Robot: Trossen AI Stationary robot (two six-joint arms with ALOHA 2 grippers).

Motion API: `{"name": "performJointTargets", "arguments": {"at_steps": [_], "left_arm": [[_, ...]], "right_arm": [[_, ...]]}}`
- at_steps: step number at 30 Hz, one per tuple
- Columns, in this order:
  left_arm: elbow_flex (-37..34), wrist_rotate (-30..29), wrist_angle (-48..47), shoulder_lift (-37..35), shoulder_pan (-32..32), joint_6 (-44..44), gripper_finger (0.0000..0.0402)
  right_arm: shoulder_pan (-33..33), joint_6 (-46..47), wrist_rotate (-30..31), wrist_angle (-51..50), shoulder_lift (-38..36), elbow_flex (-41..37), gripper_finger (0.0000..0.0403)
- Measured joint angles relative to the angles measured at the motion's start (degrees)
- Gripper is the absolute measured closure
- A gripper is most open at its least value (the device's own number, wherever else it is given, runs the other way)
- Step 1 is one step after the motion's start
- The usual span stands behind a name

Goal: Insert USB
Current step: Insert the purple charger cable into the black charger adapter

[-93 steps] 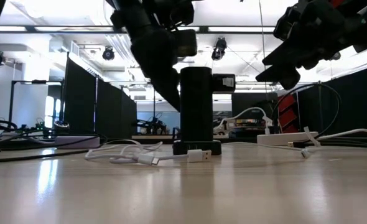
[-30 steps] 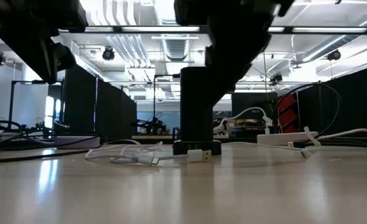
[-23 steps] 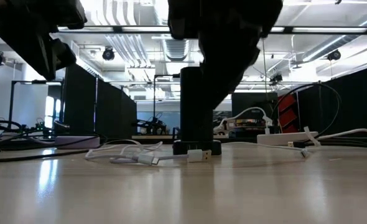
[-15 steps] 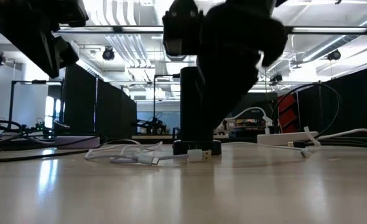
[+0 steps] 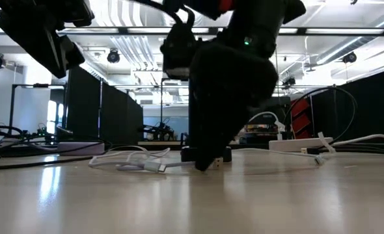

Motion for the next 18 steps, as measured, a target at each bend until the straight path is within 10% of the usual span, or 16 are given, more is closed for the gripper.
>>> {"name": "performJointTargets", "arguments": {"at_steps": [4,18], "left_arm": [[-0.03,0.0,-0.03,0.0,-0.47,-0.83,0.0347],[-0.07,0.66,19.55,-0.04,-0.97,8.65,0.0347]], "right_arm": [[0.78,2.56,0.04,0.15,-2.19,0.0,0.0391],[1.64,3.14,-4.72,-11.43,-11.43,16.09,0.0398]]}}
